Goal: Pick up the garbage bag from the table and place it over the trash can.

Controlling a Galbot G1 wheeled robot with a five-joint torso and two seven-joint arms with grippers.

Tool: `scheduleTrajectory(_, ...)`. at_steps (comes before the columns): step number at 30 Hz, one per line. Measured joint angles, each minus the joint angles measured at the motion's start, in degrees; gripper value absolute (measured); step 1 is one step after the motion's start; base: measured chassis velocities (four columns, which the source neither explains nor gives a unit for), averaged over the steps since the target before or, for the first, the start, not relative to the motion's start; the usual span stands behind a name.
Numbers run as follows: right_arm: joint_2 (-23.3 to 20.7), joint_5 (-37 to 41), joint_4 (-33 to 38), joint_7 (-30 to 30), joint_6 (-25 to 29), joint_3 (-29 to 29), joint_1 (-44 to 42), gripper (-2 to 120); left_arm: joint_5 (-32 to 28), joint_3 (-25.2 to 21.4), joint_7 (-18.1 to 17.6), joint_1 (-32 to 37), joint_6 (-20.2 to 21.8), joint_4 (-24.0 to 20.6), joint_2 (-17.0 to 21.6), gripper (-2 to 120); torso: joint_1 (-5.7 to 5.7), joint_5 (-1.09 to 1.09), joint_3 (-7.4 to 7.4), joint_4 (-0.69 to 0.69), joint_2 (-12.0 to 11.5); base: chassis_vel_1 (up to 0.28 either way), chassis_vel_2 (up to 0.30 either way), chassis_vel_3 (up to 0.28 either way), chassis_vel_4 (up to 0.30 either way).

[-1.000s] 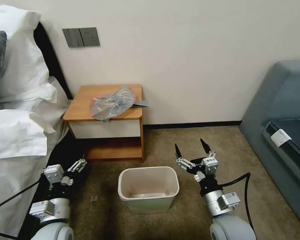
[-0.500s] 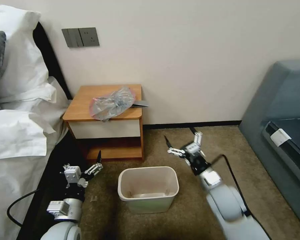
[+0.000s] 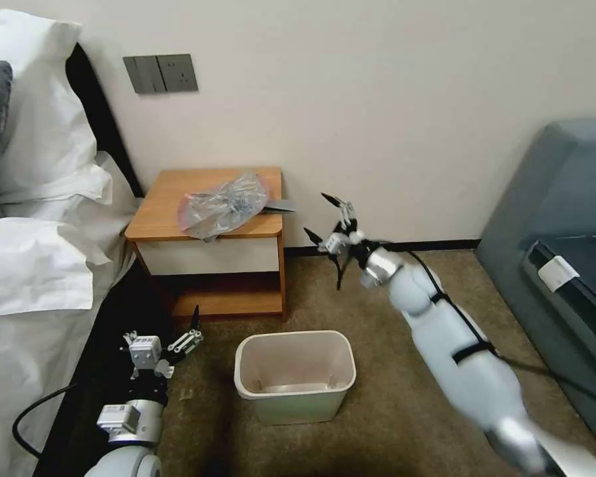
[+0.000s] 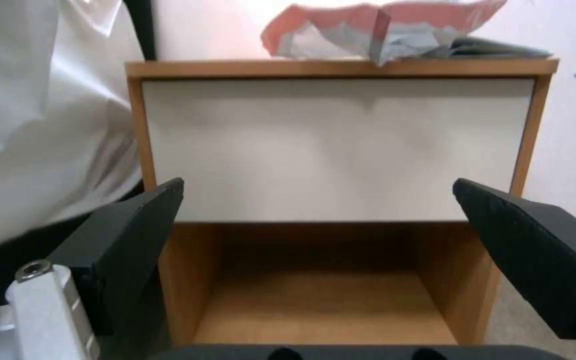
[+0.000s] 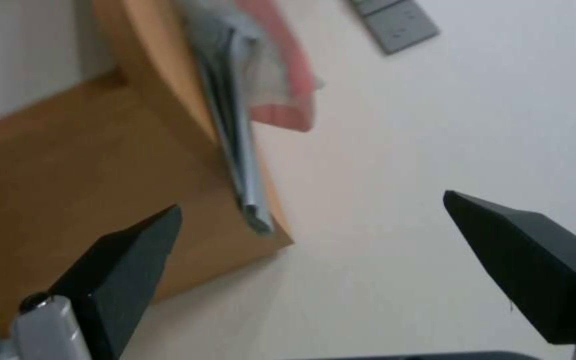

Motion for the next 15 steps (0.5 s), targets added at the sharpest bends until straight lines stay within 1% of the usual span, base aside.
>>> scheduleTrajectory(2,1.38,-2.80,-3.91,0.66,1.39,-0.07,2.26,100,0.07,0.05,-0.15,0.04,-0.01,0.20,-0.24,100,0.00,-0.01,0.00,0.00,0.00,0.000,0.000,0.000,0.000)
scheduleTrajectory(3,1.38,-2.80,-3.91,0.66,1.39,-0.07,2.26,100,0.07,0.05,-0.15,0.04,-0.01,0.20,-0.24,100,0.00,-0.01,0.00,0.00,0.00,0.000,0.000,0.000,0.000)
scheduleTrajectory(7,3.65,-5.80,-10.60,2.35,2.80,-0.39,6.43,100,0.07,-0.21,-0.58,0.04,-0.11,0.63,-0.39,100,0.00,-0.01,-0.01,-0.02,0.00,0.000,0.000,0.000,0.000)
scheduleTrajectory(8,3.65,-5.80,-10.60,2.35,2.80,-0.39,6.43,100,0.07,-0.21,-0.58,0.04,-0.11,0.63,-0.39,100,0.00,-0.01,-0.01,-0.02,0.00,0.000,0.000,0.000,0.000)
scheduleTrajectory(11,5.34,-5.35,-14.03,2.96,2.61,-1.39,9.30,100,0.06,-0.25,-0.68,0.29,-0.22,0.76,-0.73,100,0.01,0.00,0.00,-0.01,0.00,0.000,0.000,0.000,0.000)
scheduleTrajectory(13,5.73,-5.30,-14.54,2.98,2.55,-1.68,9.84,99,0.06,-0.24,-0.71,0.36,-0.23,0.76,-0.79,100,0.00,0.00,-0.01,0.00,0.00,0.000,0.000,0.000,0.000)
scheduleTrajectory(14,5.93,-5.31,-14.77,2.99,2.52,-1.88,10.12,96,0.06,-0.24,-0.79,0.41,-0.25,0.76,-0.85,100,0.01,-0.01,-0.01,0.00,0.00,0.000,0.000,0.000,0.000)
scheduleTrajectory(15,5.93,-5.31,-14.77,2.99,2.52,-1.88,10.12,96,0.06,-0.24,-0.79,0.41,-0.25,0.76,-0.85,100,0.01,-0.01,-0.01,0.00,0.00,0.000,0.000,0.000,0.000)
